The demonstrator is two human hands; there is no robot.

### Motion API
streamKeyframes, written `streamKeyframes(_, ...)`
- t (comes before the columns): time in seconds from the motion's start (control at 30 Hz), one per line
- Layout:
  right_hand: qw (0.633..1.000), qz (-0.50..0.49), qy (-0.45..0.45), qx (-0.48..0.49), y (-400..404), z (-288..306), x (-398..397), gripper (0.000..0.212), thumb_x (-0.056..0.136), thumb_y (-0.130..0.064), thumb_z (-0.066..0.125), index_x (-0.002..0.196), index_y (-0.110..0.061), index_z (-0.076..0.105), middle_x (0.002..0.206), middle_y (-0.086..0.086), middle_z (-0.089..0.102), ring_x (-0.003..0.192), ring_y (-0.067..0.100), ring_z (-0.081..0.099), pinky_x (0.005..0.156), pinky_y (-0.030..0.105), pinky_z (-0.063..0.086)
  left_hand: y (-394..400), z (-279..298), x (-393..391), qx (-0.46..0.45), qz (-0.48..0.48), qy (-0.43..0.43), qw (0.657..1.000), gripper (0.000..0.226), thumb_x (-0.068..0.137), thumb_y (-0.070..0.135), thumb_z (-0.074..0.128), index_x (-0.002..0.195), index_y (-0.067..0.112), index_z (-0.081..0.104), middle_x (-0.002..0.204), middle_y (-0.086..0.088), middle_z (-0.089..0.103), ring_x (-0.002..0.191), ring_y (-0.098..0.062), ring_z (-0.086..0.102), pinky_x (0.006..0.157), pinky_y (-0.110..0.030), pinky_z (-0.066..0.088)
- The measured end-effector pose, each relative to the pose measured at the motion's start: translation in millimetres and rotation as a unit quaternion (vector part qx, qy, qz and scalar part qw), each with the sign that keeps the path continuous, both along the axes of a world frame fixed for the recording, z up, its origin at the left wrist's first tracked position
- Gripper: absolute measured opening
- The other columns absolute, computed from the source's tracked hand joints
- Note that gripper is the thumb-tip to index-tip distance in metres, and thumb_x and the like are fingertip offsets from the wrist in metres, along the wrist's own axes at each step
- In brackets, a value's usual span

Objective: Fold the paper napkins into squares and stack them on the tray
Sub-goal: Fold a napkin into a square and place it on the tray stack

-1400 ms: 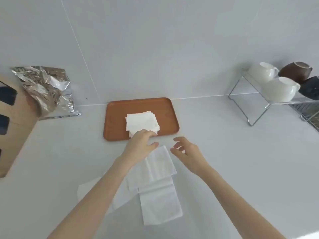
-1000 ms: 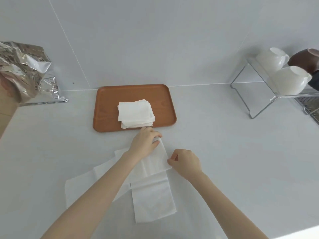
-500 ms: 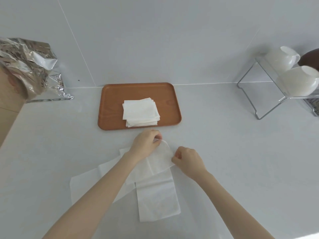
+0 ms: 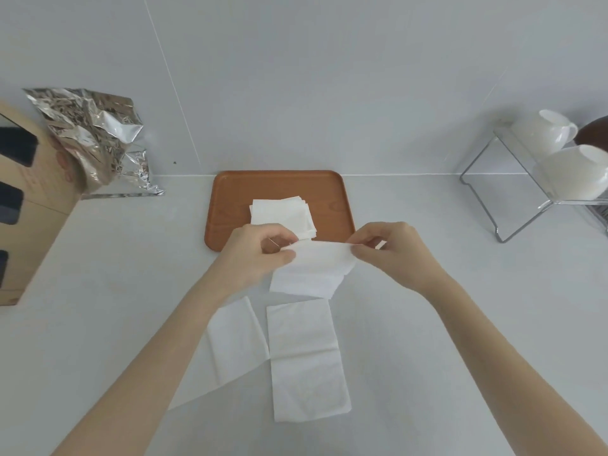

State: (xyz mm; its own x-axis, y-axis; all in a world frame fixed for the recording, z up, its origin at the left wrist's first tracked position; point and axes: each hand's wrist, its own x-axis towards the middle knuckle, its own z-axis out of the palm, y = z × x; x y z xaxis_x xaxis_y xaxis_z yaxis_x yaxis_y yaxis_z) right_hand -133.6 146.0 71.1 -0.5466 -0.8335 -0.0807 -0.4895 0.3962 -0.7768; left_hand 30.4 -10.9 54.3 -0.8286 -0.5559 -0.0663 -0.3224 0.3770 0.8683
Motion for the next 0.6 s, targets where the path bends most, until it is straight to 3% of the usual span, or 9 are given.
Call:
streamKeyframes(0.07,1.0,0.027,-0.005,0.005,8.5,14.1,7.1,0.011,0.079,-0.009,0.062,0.077,-0.018,0.07,0.076,-0.004,0.068,0.063,0.004,0.052,0.057,0.008,0.04,5.3,7.7,14.6,0.025,-0.013,0.003,1.0,0.008,0.064,0.027,0.07,0.07,0.029,0.066,0.069,0.0,0.064,0.064,-0.008,0.056,0.07,-0.028,0.043)
streamKeyframes(0.13,0.998,0.051,-0.023,-0.005,14.9,29.1,14.1,0.01,0.08,-0.01,0.063,0.078,-0.018,0.069,0.078,0.001,0.07,0.064,0.008,0.056,0.059,0.013,0.044,9.4,16.1,26.2,0.032,-0.025,0.008,0.999,0.024,0.055,0.04,0.068,0.074,0.026,0.065,0.07,-0.01,0.066,0.065,-0.016,0.057,0.07,-0.032,0.044)
streamKeyframes(0.23,0.995,0.072,-0.054,-0.047,15.6,48.5,17.4,0.011,0.081,-0.007,0.063,0.078,-0.016,0.069,0.075,0.006,0.07,0.058,0.011,0.055,0.059,0.021,0.047,8.8,28.0,32.3,0.059,-0.032,0.045,0.997,0.032,0.053,0.044,0.067,0.076,0.022,0.066,0.083,-0.02,0.07,0.071,-0.022,0.063,0.076,-0.035,0.047)
streamKeyframes(0.33,0.994,0.059,-0.066,-0.07,4.0,47.5,11.7,0.01,0.08,-0.008,0.065,0.077,-0.017,0.068,0.075,0.008,0.07,0.053,0.011,0.055,0.056,0.015,0.047,0.8,29.3,28.5,0.072,-0.021,0.067,0.995,0.027,0.058,0.043,0.067,0.075,0.022,0.068,0.079,-0.011,0.069,0.073,-0.014,0.062,0.077,-0.032,0.047)
streamKeyframes(0.43,0.996,0.037,-0.062,-0.057,-12.1,23.5,4.0,0.012,0.079,-0.008,0.066,0.074,-0.02,0.066,0.071,0.005,0.069,0.049,0.005,0.054,0.054,0.008,0.044,-7.7,13.9,19.7,0.071,-0.001,0.04,0.997,0.008,0.07,0.031,0.069,0.069,0.023,0.067,0.074,0.0,0.065,0.071,-0.011,0.057,0.074,-0.03,0.041)
streamKeyframes(0.53,0.997,0.009,-0.067,-0.041,-22.7,-8.8,-2.4,0.015,0.078,-0.007,0.067,0.072,-0.021,0.066,0.06,-0.009,0.066,0.046,0.0,0.054,0.053,0.004,0.043,-14.3,-14.0,11.7,0.048,0.013,-0.01,0.999,0.013,0.079,0.017,0.064,0.07,0.026,0.067,0.072,0.006,0.066,0.069,-0.001,0.058,0.075,-0.022,0.041)
streamKeyframes(0.6,0.998,-0.003,-0.064,-0.029,-26.8,-29.5,-6.4,0.011,0.078,-0.007,0.066,0.074,-0.017,0.067,0.06,-0.005,0.066,0.048,0.0,0.054,0.054,0.005,0.043,-17.7,-31.8,7.1,0.04,0.021,-0.036,0.998,0.013,0.08,0.016,0.063,0.074,0.025,0.069,0.075,0.01,0.068,0.07,0.005,0.059,0.076,-0.016,0.042)
